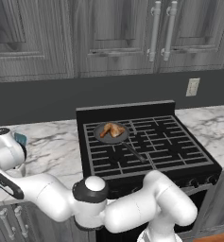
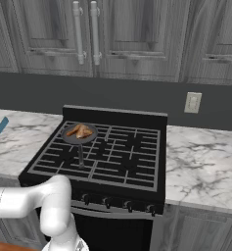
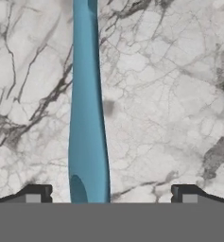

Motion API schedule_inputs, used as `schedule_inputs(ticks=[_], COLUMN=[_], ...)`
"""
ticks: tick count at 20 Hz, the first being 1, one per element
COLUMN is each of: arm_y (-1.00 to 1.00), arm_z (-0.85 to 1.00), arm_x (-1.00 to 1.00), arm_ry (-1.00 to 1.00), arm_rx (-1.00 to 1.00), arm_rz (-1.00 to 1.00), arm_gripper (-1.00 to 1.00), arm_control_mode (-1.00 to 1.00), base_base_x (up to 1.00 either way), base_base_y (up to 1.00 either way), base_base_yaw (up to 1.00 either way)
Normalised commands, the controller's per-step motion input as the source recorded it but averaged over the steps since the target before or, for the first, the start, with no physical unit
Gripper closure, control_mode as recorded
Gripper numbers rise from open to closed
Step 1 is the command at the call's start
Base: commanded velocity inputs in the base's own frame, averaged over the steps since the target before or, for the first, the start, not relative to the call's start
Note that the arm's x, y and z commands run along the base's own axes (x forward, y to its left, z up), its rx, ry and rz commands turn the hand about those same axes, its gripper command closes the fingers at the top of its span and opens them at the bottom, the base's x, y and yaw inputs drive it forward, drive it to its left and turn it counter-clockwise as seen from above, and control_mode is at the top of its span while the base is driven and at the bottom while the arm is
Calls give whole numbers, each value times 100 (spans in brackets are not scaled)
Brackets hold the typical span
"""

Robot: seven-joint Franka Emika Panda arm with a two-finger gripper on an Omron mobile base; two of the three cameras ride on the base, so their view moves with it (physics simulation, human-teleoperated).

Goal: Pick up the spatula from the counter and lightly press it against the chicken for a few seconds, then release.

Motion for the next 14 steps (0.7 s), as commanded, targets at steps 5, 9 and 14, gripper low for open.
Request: schedule_inputs(ticks=[5,9,14], arm_y=[9,3,6], arm_z=[-9,-8,-8], arm_x=[9,7,10], arm_ry=[2,3,3], arm_rx=[0,0,0], arm_rz=[0,0,0], arm_gripper=[-100,-100,-100], arm_control_mode=[-100,-100,-100], base_base_x=[0,0,0], base_base_y=[0,0,0], base_base_yaw=[0,0,0])
